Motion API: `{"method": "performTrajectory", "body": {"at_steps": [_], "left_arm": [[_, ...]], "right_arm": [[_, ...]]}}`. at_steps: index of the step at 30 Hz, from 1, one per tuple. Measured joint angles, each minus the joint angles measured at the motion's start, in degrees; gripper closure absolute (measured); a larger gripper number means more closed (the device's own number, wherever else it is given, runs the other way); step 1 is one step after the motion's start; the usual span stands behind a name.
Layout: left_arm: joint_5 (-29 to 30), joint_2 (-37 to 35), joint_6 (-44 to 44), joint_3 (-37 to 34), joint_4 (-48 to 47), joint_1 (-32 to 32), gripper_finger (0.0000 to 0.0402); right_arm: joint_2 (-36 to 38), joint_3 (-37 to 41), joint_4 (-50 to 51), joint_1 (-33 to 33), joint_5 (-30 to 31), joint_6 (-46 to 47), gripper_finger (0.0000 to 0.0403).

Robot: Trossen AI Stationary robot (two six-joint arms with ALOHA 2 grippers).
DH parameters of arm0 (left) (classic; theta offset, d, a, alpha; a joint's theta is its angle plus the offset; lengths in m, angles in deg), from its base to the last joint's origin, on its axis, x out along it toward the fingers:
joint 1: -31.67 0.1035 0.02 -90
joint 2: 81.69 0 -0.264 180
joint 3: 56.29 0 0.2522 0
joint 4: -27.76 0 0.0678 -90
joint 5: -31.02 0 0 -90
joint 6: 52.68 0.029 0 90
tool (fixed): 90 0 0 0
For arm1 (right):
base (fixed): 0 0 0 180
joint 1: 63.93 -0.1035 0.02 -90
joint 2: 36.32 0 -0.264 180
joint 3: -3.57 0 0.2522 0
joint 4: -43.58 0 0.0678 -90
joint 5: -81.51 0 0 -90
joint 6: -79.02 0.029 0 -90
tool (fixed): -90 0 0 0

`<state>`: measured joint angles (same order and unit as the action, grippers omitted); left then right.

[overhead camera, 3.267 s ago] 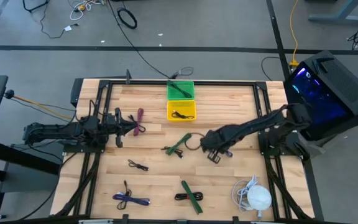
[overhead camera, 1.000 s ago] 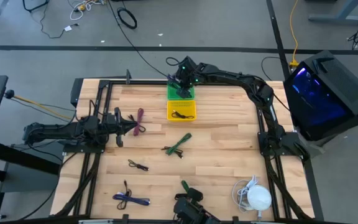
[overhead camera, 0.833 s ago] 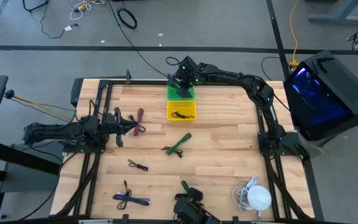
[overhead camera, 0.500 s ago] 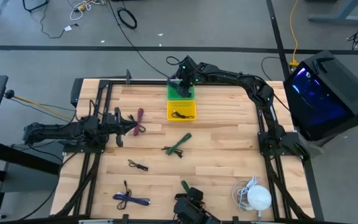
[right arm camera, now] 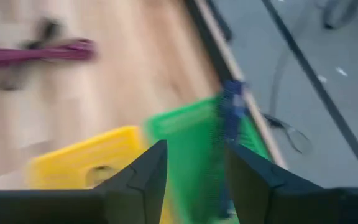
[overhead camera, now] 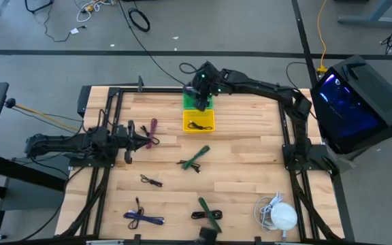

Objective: Pick & Place USB Port
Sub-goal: Put the middle green charger cable into the green basket

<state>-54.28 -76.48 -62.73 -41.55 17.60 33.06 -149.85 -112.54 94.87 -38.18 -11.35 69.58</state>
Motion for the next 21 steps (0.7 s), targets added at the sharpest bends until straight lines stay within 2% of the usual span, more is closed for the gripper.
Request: {"method": "performTrajectory", "body": {"at_steps": [4,9,12,16,21], "left_arm": [[0.0,4.9,-1.5,3.4,-1.1,0.0,0.0372],[-0.1,17.4,2.0,10.9,-1.0,0.0,0.0372],[-1.2,26.5,3.5,16.0,-2.2,0.0,0.0372],[-8.1,39.9,2.0,22.5,-1.8,-0.3,0.0372],[-9.0,55.4,1.8,30.1,-1.9,-2.8,0.0371]], "right_arm": [[3.2,0.0,3.2,-6.3,-1.5,0.4,0.0245],[5.7,0.0,7.1,-14.3,-0.7,1.5,0.0245],[6.0,0.0,11.9,-18.1,4.1,2.9,0.0245],[6.0,0.0,21.8,-21.4,13.7,6.5,0.0245],[6.6,0.0,32.9,-23.8,24.9,15.0,0.0251]]}}
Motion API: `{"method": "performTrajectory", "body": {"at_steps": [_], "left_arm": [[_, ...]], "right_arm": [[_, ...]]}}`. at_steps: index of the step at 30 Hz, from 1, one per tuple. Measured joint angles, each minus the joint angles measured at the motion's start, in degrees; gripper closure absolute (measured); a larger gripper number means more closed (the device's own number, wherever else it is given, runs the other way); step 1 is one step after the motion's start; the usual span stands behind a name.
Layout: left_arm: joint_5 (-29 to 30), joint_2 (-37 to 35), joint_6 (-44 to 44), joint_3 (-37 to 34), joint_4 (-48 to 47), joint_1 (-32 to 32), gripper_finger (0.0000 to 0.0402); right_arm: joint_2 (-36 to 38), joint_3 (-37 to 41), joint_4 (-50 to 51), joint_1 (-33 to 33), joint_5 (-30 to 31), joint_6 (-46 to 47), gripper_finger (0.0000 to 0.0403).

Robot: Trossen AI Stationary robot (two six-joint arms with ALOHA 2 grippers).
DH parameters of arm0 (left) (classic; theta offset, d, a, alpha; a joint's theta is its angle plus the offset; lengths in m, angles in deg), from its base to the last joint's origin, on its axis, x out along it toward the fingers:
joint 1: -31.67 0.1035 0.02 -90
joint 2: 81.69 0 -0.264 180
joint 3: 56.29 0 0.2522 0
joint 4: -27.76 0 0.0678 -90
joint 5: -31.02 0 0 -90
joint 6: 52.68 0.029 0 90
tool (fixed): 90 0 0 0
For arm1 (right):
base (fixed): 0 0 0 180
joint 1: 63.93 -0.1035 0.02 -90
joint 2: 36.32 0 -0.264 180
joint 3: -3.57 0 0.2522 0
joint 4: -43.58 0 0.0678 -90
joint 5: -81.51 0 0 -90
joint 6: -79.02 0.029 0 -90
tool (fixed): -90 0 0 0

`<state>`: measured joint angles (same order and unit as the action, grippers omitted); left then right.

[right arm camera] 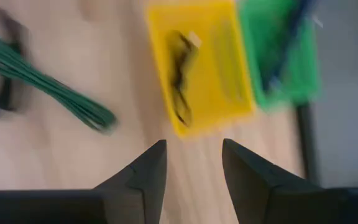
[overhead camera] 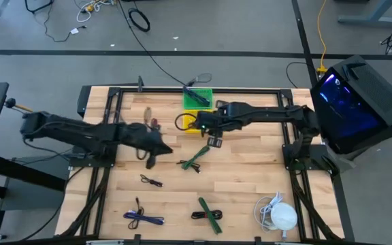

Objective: Pick & Place USB Port
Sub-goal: Put the middle green charger cable into the green basket

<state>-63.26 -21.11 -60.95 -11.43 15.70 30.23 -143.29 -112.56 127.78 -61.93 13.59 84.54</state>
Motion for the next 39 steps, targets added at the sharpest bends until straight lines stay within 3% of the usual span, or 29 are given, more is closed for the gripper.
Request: {"method": "performTrajectory", "body": {"at_steps": [5,9,17,23,31,39], "left_arm": [[-0.1,11.6,1.7,6.6,-0.1,-2.8,0.0371],[0.0,17.4,1.9,10.2,-1.4,-3.8,0.0371],[0.2,23.7,2.7,15.8,-5.7,-3.5,0.0368],[3.5,28.5,1.5,22.1,-13.5,-2.6,0.0304],[2.3,36.6,-3.7,29.2,-15.9,-0.8,0.0212],[3.5,46.1,-7.4,34.7,-21.3,-0.9,0.0199]], "right_arm": [[3.7,2.1,2.7,-3.9,7.5,7.9,0.0267],[10.6,9.3,-0.7,-9.0,11.8,13.1,0.028],[28.3,33.4,-21.0,-19.4,14.9,22.8,0.0291],[35.5,45.0,-36.3,-22.3,14.5,21.8,0.0291],[36.5,48.5,-39.4,-22.5,14.4,20.8,0.0291],[36.5,49.0,-40.6,-23.1,14.0,18.2,0.0292]]}}
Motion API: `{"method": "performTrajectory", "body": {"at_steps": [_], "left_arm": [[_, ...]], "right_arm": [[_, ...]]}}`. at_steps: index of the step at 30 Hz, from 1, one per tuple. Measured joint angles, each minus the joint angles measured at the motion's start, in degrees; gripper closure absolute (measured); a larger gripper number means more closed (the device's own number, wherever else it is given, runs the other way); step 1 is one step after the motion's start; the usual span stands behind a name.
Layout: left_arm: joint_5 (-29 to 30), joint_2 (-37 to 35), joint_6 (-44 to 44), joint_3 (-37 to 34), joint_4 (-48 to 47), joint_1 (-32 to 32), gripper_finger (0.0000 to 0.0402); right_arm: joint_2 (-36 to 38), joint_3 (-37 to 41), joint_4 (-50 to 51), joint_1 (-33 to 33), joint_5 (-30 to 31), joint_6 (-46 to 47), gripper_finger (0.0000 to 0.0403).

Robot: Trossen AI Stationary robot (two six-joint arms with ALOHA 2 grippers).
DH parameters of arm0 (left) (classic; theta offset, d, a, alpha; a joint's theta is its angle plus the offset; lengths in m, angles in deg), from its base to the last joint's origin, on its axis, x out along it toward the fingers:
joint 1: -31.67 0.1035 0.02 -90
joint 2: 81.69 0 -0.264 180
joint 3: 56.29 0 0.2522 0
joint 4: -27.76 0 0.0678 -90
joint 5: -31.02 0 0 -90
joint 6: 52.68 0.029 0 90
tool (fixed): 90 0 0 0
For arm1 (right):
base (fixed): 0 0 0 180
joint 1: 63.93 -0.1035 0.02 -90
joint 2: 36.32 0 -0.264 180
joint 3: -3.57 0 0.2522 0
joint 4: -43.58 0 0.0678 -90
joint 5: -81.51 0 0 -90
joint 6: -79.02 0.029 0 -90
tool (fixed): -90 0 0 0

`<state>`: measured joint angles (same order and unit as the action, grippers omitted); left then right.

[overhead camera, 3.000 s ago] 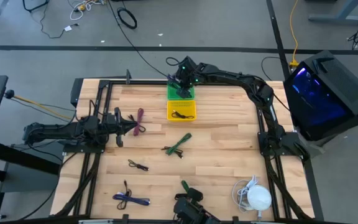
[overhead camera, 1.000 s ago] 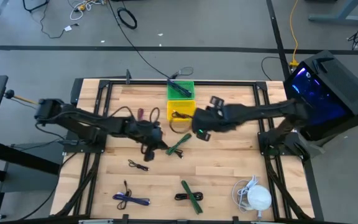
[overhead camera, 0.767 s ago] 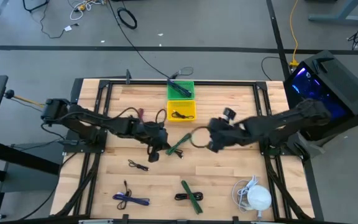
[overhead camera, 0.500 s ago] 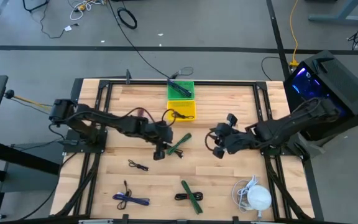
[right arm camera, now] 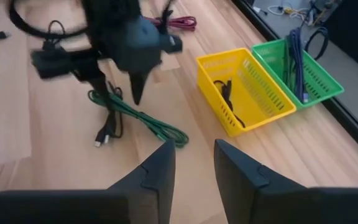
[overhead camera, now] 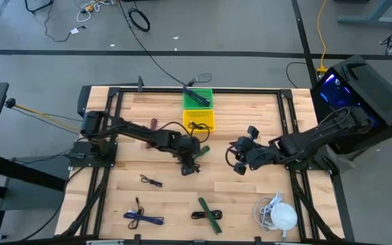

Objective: Pick & Place USB Port
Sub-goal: Put the middle green charger cable into the green basket

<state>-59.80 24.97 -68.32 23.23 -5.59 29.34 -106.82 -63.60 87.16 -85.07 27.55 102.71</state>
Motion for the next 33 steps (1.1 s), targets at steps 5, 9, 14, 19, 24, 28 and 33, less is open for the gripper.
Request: {"method": "performTrajectory", "body": {"at_steps": [5,9,14,19,24,28,33], "left_arm": [[2.2,3.2,-0.1,2.6,-1.4,0.3,0.0201],[4.4,4.1,0.4,2.9,-1.9,0.5,0.0206],[5.7,4.1,-1.7,2.9,-2.6,1.2,0.0265],[5.0,4.1,-0.6,2.9,-1.6,1.2,0.0376],[5.0,4.1,-0.4,4.0,-1.4,0.8,0.0376],[5.5,4.0,2.2,9.1,-4.9,-0.5,0.0376],[13.9,4.0,7.5,19.0,-18.2,-3.0,0.0376]], "right_arm": [[0.0,0.0,-0.4,-1.0,0.0,-0.6,0.0292],[0.0,0.0,-0.7,-1.9,0.0,-0.5,0.0292],[0.0,0.0,-0.8,-2.2,0.4,-0.5,0.0292],[0.0,0.0,-0.7,-2.2,0.6,-0.6,0.0292],[-0.1,0.0,-0.7,-2.2,0.6,-0.6,0.0292],[-0.1,0.0,-0.7,-2.2,0.6,-0.6,0.0292],[-0.1,0.0,-0.6,-2.2,1.0,-0.7,0.0292]]}}
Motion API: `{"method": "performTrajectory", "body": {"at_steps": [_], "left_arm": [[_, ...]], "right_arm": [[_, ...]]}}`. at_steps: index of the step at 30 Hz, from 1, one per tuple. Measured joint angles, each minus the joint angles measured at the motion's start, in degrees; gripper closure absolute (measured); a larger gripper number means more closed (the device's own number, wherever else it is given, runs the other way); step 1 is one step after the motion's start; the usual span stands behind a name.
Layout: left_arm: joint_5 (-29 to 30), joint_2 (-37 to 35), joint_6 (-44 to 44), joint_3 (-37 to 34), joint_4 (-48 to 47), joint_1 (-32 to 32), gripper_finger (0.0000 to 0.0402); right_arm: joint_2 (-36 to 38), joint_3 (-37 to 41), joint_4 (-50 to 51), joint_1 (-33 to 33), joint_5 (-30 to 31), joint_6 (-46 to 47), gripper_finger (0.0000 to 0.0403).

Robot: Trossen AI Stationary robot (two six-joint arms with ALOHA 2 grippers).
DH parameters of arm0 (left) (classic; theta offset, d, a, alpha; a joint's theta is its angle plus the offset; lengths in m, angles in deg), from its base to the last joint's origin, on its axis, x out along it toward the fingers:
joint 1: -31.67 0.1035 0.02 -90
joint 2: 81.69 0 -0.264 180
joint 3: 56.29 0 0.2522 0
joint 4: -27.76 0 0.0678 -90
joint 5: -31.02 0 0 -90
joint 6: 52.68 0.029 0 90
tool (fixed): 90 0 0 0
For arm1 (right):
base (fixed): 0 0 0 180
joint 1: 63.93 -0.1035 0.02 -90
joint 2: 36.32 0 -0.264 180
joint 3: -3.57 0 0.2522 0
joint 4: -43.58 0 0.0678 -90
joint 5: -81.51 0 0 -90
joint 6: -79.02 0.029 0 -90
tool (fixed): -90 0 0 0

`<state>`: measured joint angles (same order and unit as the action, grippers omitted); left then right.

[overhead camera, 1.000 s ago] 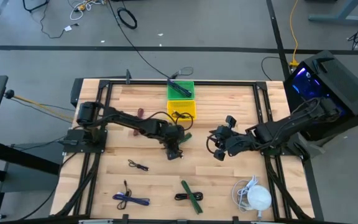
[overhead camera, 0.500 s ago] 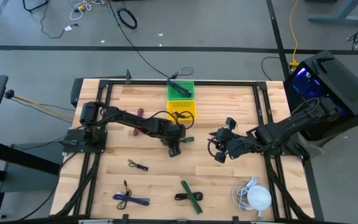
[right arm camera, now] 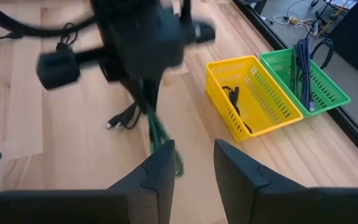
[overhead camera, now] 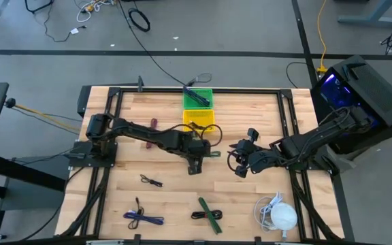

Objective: Pick & Place USB Port
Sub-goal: Put the middle green charger cable into the green basket

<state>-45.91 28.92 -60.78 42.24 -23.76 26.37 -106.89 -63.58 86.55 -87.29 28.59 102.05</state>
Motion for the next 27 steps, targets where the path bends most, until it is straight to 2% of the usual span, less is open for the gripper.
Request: {"method": "performTrajectory", "body": {"at_steps": [6,8,10,13,17,23,27], "left_arm": [[18.6,0.0,12.0,10.0,-18.4,0.2,0.0376],[25.3,-0.1,16.6,11.2,-20.7,1.6,0.0376],[28.8,-0.1,21.1,11.5,-20.7,4.1,0.0376],[28.8,-0.1,29.7,11.5,-20.8,9.2,0.0376],[27.6,-0.1,36.9,11.5,-17.5,16.2,0.0376],[18.7,0.2,48.1,11.5,-12.1,23.6,0.0376],[16.2,1.2,56.7,11.3,-10.3,25.4,0.0376]], "right_arm": [[0.0,0.6,-0.6,0.0,0.0,0.0,0.0292],[0.0,1.3,-0.7,0.0,0.0,0.0,0.0292],[0.0,2.2,-2.4,0.0,0.0,0.0,0.0292],[0.0,4.1,-5.9,0.0,0.0,-1.0,0.0292],[0.0,5.6,-10.0,0.0,-1.2,-2.7,0.0292],[0.0,5.7,-10.7,0.0,-1.4,-3.1,0.0292],[0.0,5.7,-10.8,0.0,-1.6,-3.1,0.0292]]}}
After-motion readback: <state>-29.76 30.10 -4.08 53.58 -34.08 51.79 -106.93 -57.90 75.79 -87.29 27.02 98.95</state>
